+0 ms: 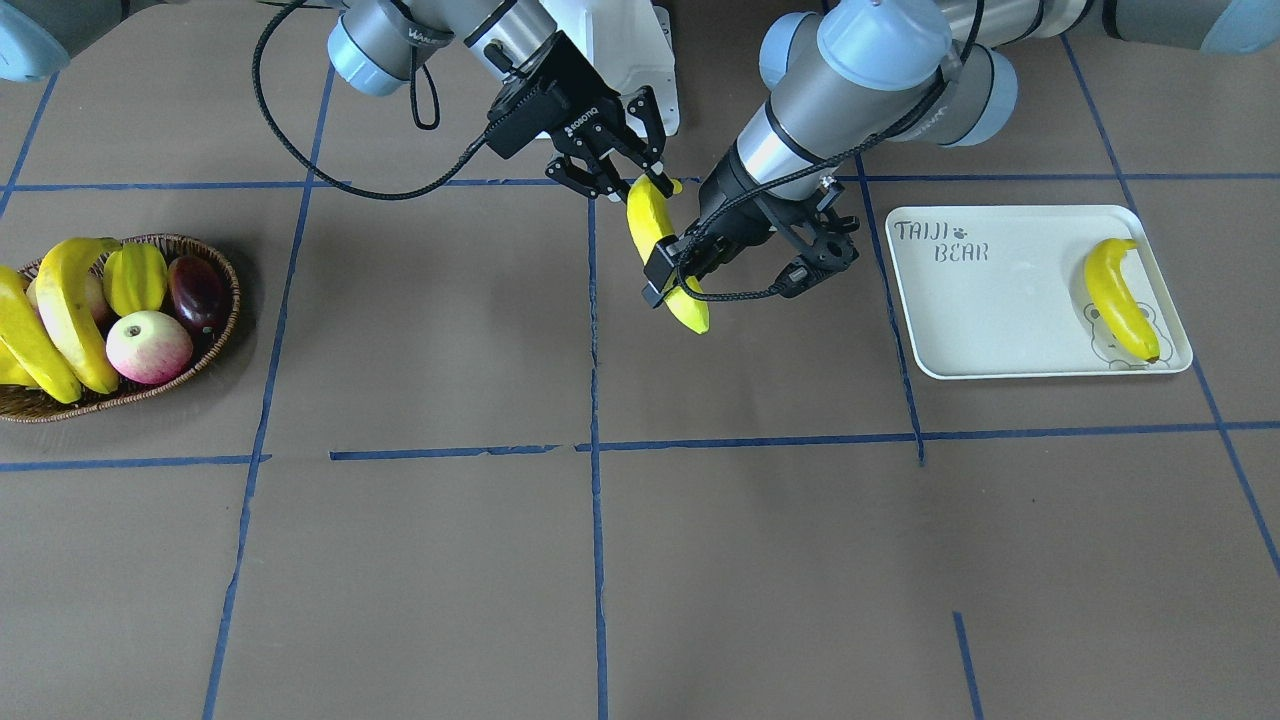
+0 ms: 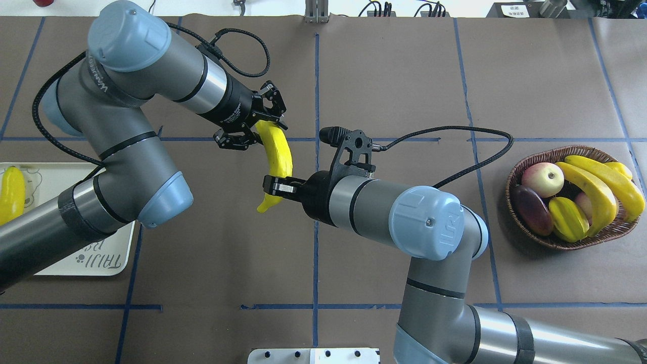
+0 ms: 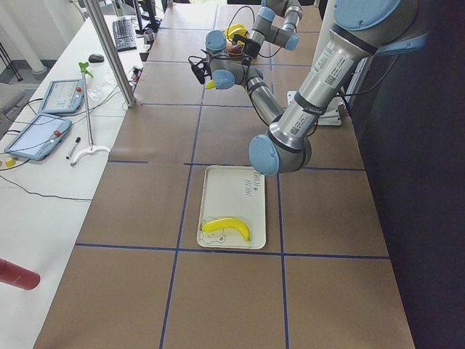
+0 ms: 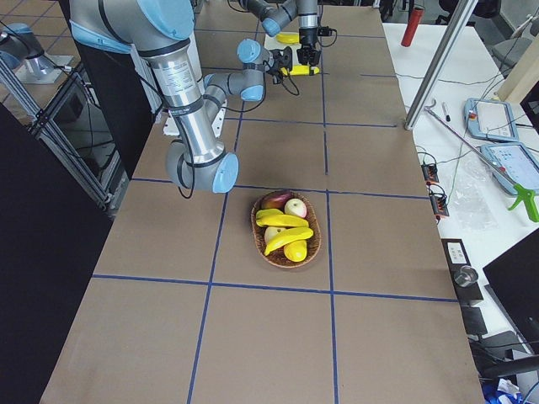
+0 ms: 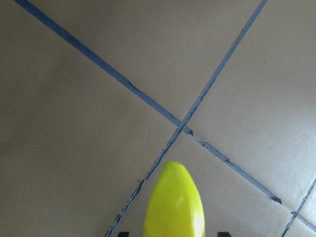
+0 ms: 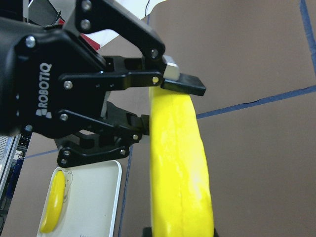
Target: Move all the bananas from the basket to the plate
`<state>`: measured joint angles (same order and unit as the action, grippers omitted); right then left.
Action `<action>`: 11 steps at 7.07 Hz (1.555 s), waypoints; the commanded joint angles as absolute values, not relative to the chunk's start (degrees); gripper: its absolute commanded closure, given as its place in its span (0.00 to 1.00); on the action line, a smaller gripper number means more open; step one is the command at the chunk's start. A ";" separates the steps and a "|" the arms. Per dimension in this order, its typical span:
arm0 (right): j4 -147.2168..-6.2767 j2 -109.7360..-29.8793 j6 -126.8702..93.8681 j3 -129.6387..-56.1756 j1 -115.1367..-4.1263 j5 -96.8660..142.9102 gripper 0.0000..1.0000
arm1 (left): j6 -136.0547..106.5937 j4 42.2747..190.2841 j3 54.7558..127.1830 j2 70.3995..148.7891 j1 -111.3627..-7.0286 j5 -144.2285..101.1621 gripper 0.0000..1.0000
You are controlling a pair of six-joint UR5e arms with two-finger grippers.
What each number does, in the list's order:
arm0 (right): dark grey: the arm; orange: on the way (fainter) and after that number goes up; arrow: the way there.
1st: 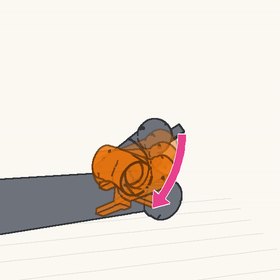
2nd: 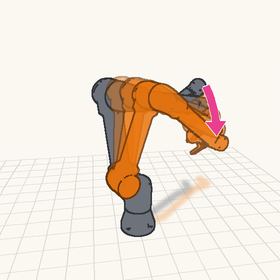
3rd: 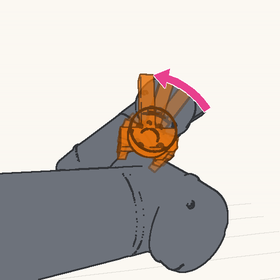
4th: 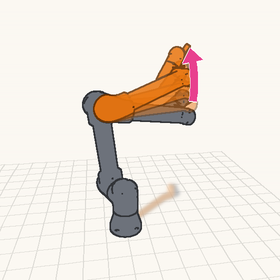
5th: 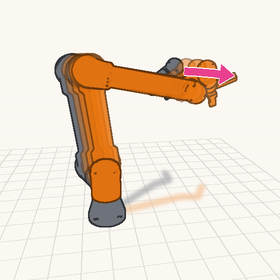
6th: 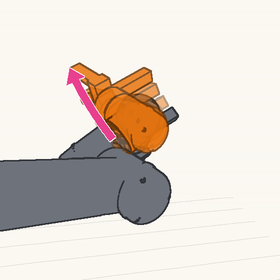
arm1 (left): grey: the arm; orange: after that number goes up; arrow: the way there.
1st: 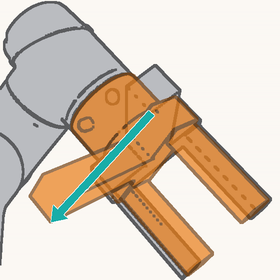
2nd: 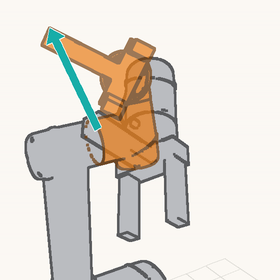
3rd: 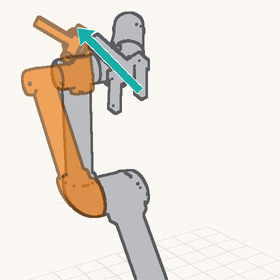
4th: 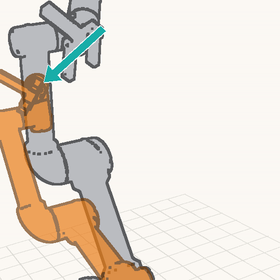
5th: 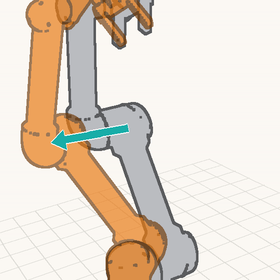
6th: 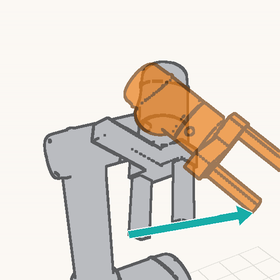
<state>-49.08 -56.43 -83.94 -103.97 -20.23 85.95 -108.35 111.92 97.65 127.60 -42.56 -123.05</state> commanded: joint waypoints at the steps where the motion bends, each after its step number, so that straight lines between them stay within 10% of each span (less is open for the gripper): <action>1: -49.13 -56.34 -83.94 -103.97 -20.21 85.96 0.87 | -107.93 112.32 97.73 127.44 -42.63 -123.05 0.88; 3: -49.22 -56.34 -84.37 -103.97 -20.21 85.96 0.01 | -107.58 112.32 97.91 127.27 -42.63 -123.05 0.98; 11: -83.08 -53.79 -75.80 -104.77 -34.08 104.92 0.00 | -85.74 111.36 100.36 107.80 -50.09 -122.61 1.00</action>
